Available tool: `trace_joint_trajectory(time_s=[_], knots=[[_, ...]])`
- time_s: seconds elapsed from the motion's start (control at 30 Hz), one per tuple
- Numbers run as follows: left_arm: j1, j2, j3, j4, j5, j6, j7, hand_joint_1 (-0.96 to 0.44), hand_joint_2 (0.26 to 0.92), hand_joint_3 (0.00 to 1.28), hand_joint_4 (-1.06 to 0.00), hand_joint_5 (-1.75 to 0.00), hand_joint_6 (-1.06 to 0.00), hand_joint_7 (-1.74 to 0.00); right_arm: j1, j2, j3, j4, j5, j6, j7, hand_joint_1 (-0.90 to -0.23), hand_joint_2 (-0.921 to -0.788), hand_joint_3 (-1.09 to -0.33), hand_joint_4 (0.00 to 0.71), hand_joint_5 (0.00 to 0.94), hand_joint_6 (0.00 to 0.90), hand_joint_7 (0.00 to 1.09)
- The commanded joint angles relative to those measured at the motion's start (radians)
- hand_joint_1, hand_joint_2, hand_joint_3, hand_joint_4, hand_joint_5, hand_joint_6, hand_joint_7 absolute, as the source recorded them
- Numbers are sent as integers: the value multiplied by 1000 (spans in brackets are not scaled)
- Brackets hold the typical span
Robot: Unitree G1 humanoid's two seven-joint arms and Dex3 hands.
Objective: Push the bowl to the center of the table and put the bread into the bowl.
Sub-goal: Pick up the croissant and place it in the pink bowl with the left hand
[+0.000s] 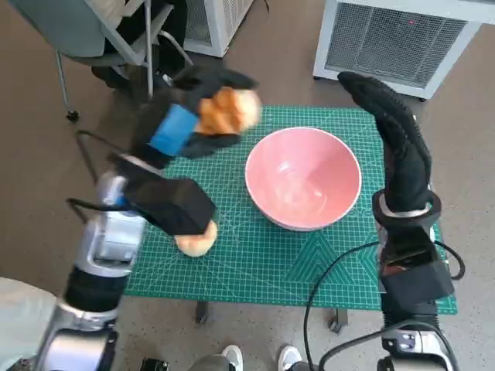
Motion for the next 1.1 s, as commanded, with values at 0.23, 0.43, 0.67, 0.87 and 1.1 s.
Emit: trace_joint_trajectory(time_s=[0.23, 0.43, 0.67, 0.87, 1.1], knots=[[-67, -82, -86, 149, -20, -136, -66, 1, 920, 53, -715, -1089, -629, -1214, 42, 0, 0, -25, 9, 17, 6, -551, -921, -750, 277, 3, -1, 684], [-114, -114, -124, 321, 6, -246, -62, 1, 920, 77, -658, -1155, -633, -1207, 51, 0, -4, -34, 6, 16, 1, -544, -921, -752, 275, 2, -1, 680], [-155, -138, -151, 449, 20, -266, -87, 1, 920, 111, -602, -1241, -612, -1201, 60, 0, -8, -51, -3, 23, -5, -556, -921, -749, 273, 1, -1, 675], [-176, -141, -175, 507, 24, -251, -147, 1, 921, 183, -522, -1343, -533, -1261, 67, -2, -13, -69, -14, 35, -12, -561, -921, -747, 273, 1, -1, 672], [-193, -102, -205, 507, 11, -213, -332, -74, 921, 155, -237, -249, -293, -327, 79, -4, -18, -92, -30, 46, -25, -568, -921, -744, 274, 1, -1, 671]])
